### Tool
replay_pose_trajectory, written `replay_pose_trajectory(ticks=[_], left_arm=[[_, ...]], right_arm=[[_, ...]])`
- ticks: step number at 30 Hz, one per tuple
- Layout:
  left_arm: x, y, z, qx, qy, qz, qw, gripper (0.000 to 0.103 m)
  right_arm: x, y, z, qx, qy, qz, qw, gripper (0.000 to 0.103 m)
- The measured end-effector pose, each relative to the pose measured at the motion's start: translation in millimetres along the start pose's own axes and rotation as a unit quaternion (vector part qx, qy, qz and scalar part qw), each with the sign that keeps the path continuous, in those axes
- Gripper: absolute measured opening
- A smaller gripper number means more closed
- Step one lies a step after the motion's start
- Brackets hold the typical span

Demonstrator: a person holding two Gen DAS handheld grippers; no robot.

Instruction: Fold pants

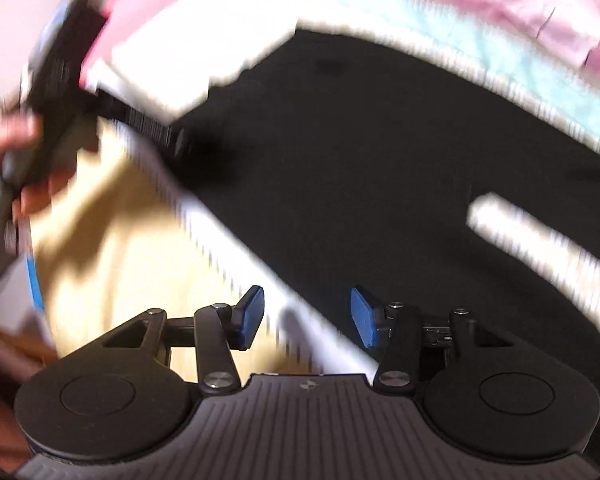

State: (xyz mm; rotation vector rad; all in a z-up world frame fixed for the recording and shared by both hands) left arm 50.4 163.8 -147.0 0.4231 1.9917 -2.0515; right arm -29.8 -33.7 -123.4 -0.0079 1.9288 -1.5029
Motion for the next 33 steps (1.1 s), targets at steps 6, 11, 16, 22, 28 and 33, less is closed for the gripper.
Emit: replay_pose_trajectory(ticks=[6,11,16,22,28,33], left_arm=[[-0.8,-9.9,2.4,0.001,-0.004,0.006,1.0000,0.103],[2.9,-10.1,-7.1,0.008,-0.014,-0.003,0.9999,0.103],[-1.6,-31.7,-7.2,0.018,-0.021,0.018,0.9995,0.103],[-19.0,-45.2,14.9,0.041,-0.005,0.055,0.9976,0.103],[-6.7,-9.8,36.3,0.036,0.025,0.016,0.9989,0.103],[11.1,-11.7,40.1,0.009,0.072,0.040,0.9966,0.103]], right_arm=[[-38.3,58.2,-12.2,0.013,0.010,-0.009,1.000,0.042],[-20.3,34.4,-66.0,-0.066,-0.145,-0.014,0.987,0.051],[-60.7,27.0,4.8,-0.007,-0.044,0.049,0.998,0.051],[-56.4,70.0,0.6,0.019,-0.112,0.017,0.993,0.057],[-104.3,32.4,40.8,-0.019,-0.045,0.077,0.996,0.055],[-138.3,76.7,31.4,-0.012,-0.098,0.061,0.993,0.051]])
Point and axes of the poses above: each gripper's, at about its wrist camera, not at the fingertips, and y roughly the way its jaws point, z to its right, x to its underside, the point moved 9 cm from there along y, roughly the way its jaws point, and after that the axes turned 4 degrees about x, right-handed, at the moved point
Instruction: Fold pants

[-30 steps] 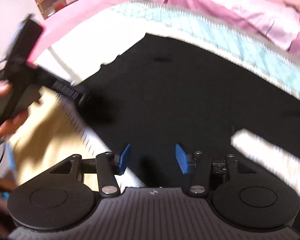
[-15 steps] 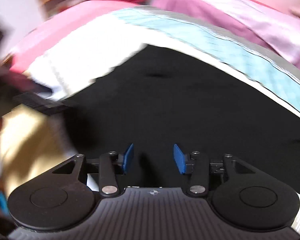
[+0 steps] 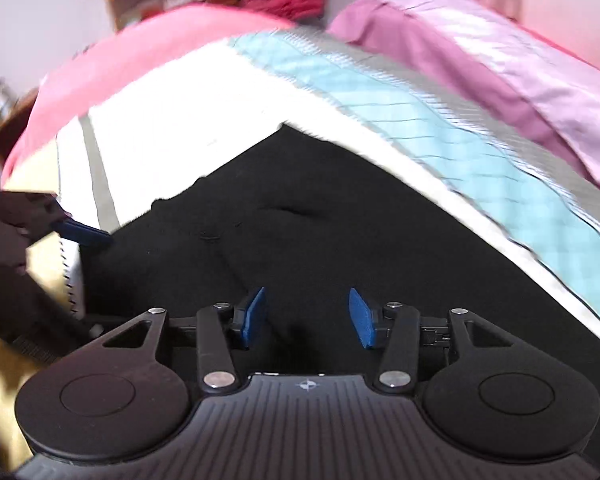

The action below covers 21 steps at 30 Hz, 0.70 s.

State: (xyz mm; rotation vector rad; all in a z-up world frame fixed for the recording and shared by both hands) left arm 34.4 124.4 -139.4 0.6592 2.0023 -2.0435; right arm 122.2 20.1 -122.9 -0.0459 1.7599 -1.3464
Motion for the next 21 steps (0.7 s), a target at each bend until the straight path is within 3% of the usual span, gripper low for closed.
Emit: replay_pose_trajectory(ticks=[2,3,4,6,10,12,14,15,16,18,20,21], left_arm=[[1.4,-0.2,-0.3,-0.002,0.000,0.002,1.0000,0.103],[1.4,-0.9,-0.9,-0.001,-0.004,0.002,1.0000,0.103],[1.3,-0.7,-1.6,0.000,-0.007,0.002,1.0000,0.103],[0.7,0.6,-2.8,0.003,-0.011,0.002,0.9999,0.103],[0.4,1.6,-3.4,0.003,-0.009,0.005,0.9999,0.103],[0.7,2.0,-3.8,0.005,-0.012,0.009,0.9999,0.103],[0.4,2.8,-3.2,0.004,-0.012,0.011,0.9999,0.103],[0.1,3.3,-2.8,0.003,-0.012,0.011,0.9999,0.103],[-0.4,4.1,-2.6,0.001,-0.011,0.011,0.9999,0.103],[-1.6,5.4,-2.1,-0.001,-0.008,0.006,0.9999,0.103],[-3.6,6.1,-2.5,0.001,-0.008,-0.004,1.0000,0.103],[-5.0,5.9,-3.0,0.003,-0.008,-0.009,0.9999,0.103]], right_arm=[[6.8,29.3,-19.7,-0.017,-0.024,-0.021,0.999,0.044],[2.8,45.8,-30.9,-0.008,-0.036,-0.019,0.999,0.050],[-6.7,51.1,-35.8,-0.004,-0.047,0.014,0.999,0.058],[-20.5,63.3,-39.2,0.001,-0.028,0.020,0.999,0.065],[-25.4,54.3,-37.1,0.006,-0.034,0.014,0.999,0.061],[-17.7,42.0,-32.4,0.008,-0.018,0.020,1.000,0.061],[-8.9,44.7,-22.9,0.007,0.004,0.001,1.000,0.061],[-4.9,54.9,-21.1,0.016,0.006,-0.015,1.000,0.063],[-7.4,61.0,-22.0,0.018,0.002,-0.001,1.000,0.076],[-21.8,73.4,-26.7,0.023,0.004,0.013,1.000,0.087],[-31.5,78.5,-26.3,0.025,0.027,0.007,0.999,0.089],[-33.0,74.2,-24.5,0.026,0.037,0.006,0.999,0.083]])
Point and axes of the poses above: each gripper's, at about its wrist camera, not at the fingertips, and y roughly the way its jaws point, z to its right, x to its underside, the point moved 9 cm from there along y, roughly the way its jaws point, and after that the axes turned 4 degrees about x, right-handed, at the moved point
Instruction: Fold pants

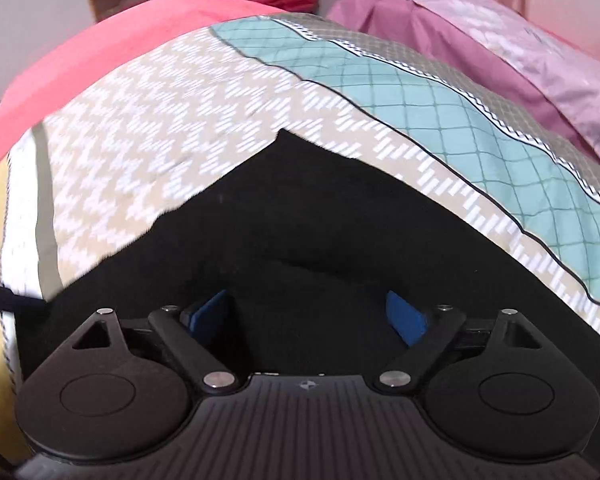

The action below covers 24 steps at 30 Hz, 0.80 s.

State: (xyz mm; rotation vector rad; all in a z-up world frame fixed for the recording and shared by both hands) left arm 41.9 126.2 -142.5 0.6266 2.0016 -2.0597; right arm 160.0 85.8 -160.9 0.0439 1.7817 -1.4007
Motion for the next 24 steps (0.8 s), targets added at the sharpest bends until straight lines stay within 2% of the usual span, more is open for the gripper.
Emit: replay_pose_trajectory(ticks=[1,3,6,9,10,11,12,14,15,17,20,22,24], left_arm=[[-1.9,-0.8,-0.8,0.002,-0.001,-0.004,1.0000,0.103],[-7.8,-5.3,-3.6,0.005,-0.003,-0.007,1.0000,0.103],[-19.8,-17.8,-9.2,0.008,-0.009,0.011,0.9999,0.103],[-35.2,-24.1,-10.2,0.009,-0.012,0.027,0.9995,0.103],[-42.0,-23.1,-8.5,0.008,-0.010,0.028,0.9995,0.103],[-50.1,-21.4,-5.9,0.006,-0.006,0.030,0.9995,0.103],[-59.2,-19.9,-3.2,0.000,-0.003,0.034,0.9994,0.103],[-80.1,-16.5,5.2,-0.001,0.005,0.048,0.9988,0.103],[-90.7,-12.5,9.9,0.001,0.007,0.054,0.9985,0.103],[-110.5,1.4,18.4,0.004,0.005,0.054,0.9985,0.103],[-133.6,30.8,29.9,0.014,-0.007,0.043,0.9990,0.103],[-138.2,56.0,32.6,0.008,-0.012,0.024,0.9996,0.103],[-135.5,81.5,32.2,-0.011,-0.020,-0.007,0.9997,0.103]], right_arm=[[0.7,-9.4,4.2,0.003,0.005,0.005,1.000,0.072],[11.4,-34.9,19.5,0.017,0.018,0.019,1.000,0.073],[35.3,-68.5,58.6,0.064,0.067,0.033,0.995,0.074],[56.3,-46.3,88.6,0.103,0.106,-0.015,0.989,0.072],[56.2,-34.9,91.9,0.107,0.103,-0.016,0.989,0.083],[48.5,-29.2,89.0,0.099,0.090,0.008,0.991,0.090],[43.1,-23.1,86.2,0.098,0.080,0.007,0.992,0.095],[33.2,-25.3,84.3,0.113,0.078,0.006,0.991,0.089],[31.6,-34.2,85.7,0.108,0.085,0.014,0.990,0.083],[38.2,-61.9,97.2,0.109,0.106,0.032,0.988,0.084],[66.5,-102.8,131.8,0.164,0.138,0.045,0.976,0.087],[95.2,-112.3,160.8,0.177,0.175,0.028,0.968,0.089],[127.5,-105.9,192.9,0.194,0.206,-0.010,0.959,0.088]])
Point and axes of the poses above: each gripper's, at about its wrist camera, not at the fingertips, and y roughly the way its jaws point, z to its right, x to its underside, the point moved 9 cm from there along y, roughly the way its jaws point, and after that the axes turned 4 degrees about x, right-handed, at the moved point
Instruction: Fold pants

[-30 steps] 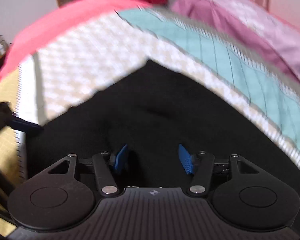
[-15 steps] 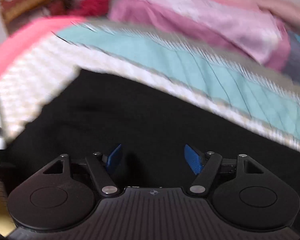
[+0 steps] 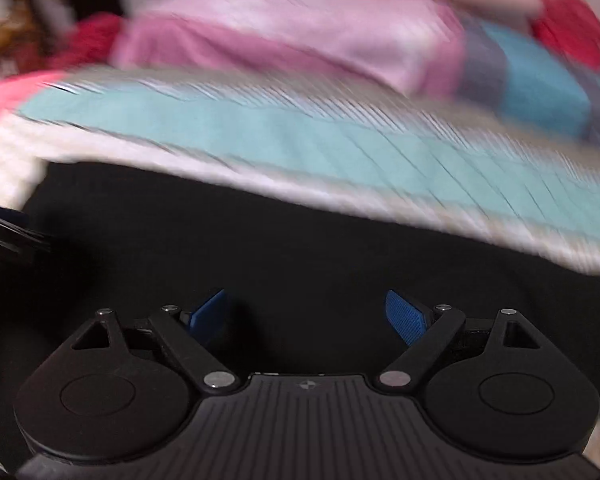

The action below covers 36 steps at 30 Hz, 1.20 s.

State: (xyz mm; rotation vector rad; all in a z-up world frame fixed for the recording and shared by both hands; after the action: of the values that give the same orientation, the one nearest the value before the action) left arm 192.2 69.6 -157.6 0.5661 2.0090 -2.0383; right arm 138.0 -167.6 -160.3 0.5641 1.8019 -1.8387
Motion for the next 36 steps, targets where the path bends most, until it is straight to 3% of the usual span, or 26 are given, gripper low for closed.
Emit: replay_pose_trajectory(ticks=[2,6,9,11,13,15,17,19,20,23,25,28,30,31,33,36], left_arm=[[-1.6,2.7,1.5,-0.013,0.011,0.014,0.9997,0.103],[-3.3,2.0,1.0,-0.014,0.003,0.001,0.9999,0.103],[-14.2,-4.8,0.2,-0.018,-0.016,0.006,0.9997,0.103],[-21.0,-8.9,3.6,-0.009,-0.029,0.024,0.9992,0.103],[-25.7,-3.0,10.0,-0.012,-0.033,0.022,0.9992,0.103],[-25.1,8.4,9.7,-0.032,-0.034,0.009,0.9989,0.103],[-24.9,12.7,8.1,-0.040,-0.037,0.014,0.9984,0.103],[-24.3,12.0,9.7,-0.039,-0.041,0.014,0.9983,0.103],[-24.4,12.6,9.9,-0.040,-0.040,0.013,0.9983,0.103],[-23.3,13.1,8.2,-0.043,-0.043,0.014,0.9980,0.103],[-23.4,13.8,7.5,-0.046,-0.048,0.014,0.9977,0.103],[-24.4,15.4,4.7,-0.045,-0.045,0.016,0.9978,0.103],[-24.4,16.0,4.3,-0.045,-0.039,0.017,0.9981,0.103],[-24.4,15.9,4.3,-0.045,-0.038,0.017,0.9981,0.103],[-24.7,13.7,3.7,-0.048,-0.044,0.009,0.9978,0.103],[-21.7,1.2,3.0,-0.036,-0.059,0.002,0.9976,0.103]], right_arm=[[-2.3,-11.0,18.4,-0.036,0.022,0.027,0.999,0.082],[-9.2,-53.3,76.8,0.003,0.089,0.094,0.992,0.091],[2.7,-66.2,138.8,0.048,0.155,0.107,0.981,0.090],[16.5,-60.8,174.4,0.071,0.183,0.085,0.977,0.089],[30.9,-46.9,202.0,0.081,0.190,0.059,0.977,0.082],[39.5,-48.8,222.6,0.076,0.194,0.083,0.974,0.068],[41.1,-56.7,242.8,0.076,0.237,0.089,0.964,0.065],[39.8,-67.8,256.0,0.113,0.264,0.102,0.952,0.083],[36.4,-71.8,256.5,0.114,0.261,0.116,0.952,0.085],[34.4,-62.4,248.4,0.082,0.223,0.106,0.965,0.085],[41.9,-46.8,259.3,0.096,0.216,0.078,0.968,0.076],[47.7,-55.8,295.8,0.107,0.293,0.107,0.944,0.059],[49.2,-60.5,310.3,0.134,0.321,0.103,0.932,0.061],[48.7,-62.1,312.3,0.160,0.314,0.097,0.931,0.070],[48.1,-67.7,307.8,0.198,0.285,0.092,0.933,0.077],[49.0,-75.8,292.8,0.198,0.274,0.088,0.937,0.077]])
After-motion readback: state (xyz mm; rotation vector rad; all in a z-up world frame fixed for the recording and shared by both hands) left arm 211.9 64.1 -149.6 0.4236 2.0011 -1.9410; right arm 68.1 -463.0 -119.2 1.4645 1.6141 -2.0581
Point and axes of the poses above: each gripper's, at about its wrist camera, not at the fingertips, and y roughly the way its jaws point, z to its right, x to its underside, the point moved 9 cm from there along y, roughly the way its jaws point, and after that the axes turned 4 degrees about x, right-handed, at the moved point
